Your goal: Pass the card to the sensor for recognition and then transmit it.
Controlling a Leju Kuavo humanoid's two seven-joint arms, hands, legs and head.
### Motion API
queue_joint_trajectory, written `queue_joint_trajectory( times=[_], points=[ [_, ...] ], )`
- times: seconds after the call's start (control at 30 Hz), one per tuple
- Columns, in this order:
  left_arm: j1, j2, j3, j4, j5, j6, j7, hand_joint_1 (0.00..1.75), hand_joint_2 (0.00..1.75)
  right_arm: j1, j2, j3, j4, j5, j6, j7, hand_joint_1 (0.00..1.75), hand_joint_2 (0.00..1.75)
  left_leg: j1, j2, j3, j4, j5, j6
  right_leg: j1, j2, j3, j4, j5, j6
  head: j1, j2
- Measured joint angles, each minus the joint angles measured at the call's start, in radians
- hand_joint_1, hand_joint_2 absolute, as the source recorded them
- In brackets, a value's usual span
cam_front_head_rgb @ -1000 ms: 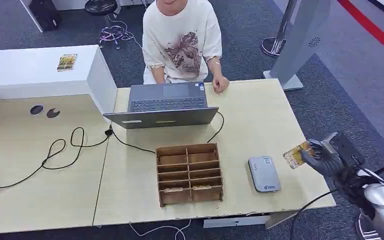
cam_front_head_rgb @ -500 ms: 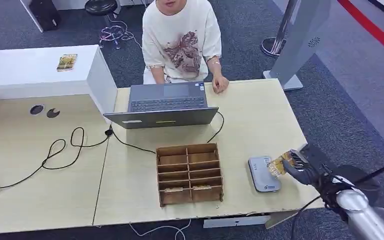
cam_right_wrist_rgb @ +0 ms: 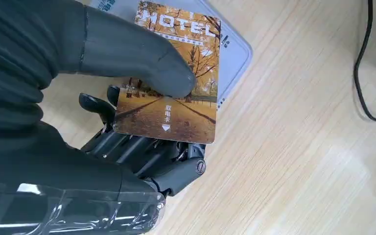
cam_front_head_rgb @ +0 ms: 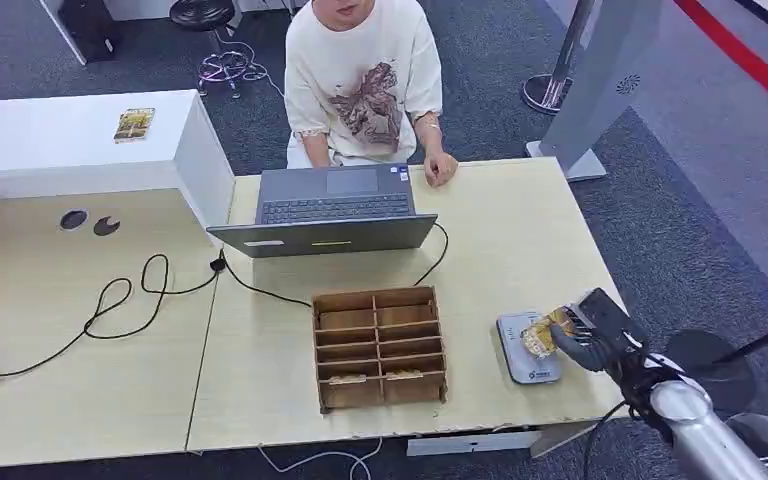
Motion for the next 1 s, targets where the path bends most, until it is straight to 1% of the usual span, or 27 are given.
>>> queue_joint_trajectory(
  times=[0.2,0.57,1.0],
  points=[
    [0.000,0.000,0.000,0.000,0.000,0.000,0.000,0.00,1.75,-0.001,0.011,0.000,0.004,0.018,-0.013,0.006,1.75,1.75,0.000,0.000,0.000,0.000,0.000,0.000,0.000,0.000,0.000,0.000,0.000,0.000,0.000,0.000],
    [0.000,0.000,0.000,0.000,0.000,0.000,0.000,0.00,1.75,-0.001,0.018,0.000,0.005,0.023,-0.014,0.010,1.75,1.75,0.000,0.000,0.000,0.000,0.000,0.000,0.000,0.000,0.000,0.000,0.000,0.000,0.000,0.000],
    [0.000,0.000,0.000,0.000,0.003,-0.007,0.000,0.00,1.75,-0.002,0.026,0.000,0.011,0.075,-0.015,0.019,1.75,1.75,0.000,0.000,0.000,0.000,0.000,0.000,0.000,0.000,0.000,0.000,0.000,0.000,0.000,0.000]
  ],
)
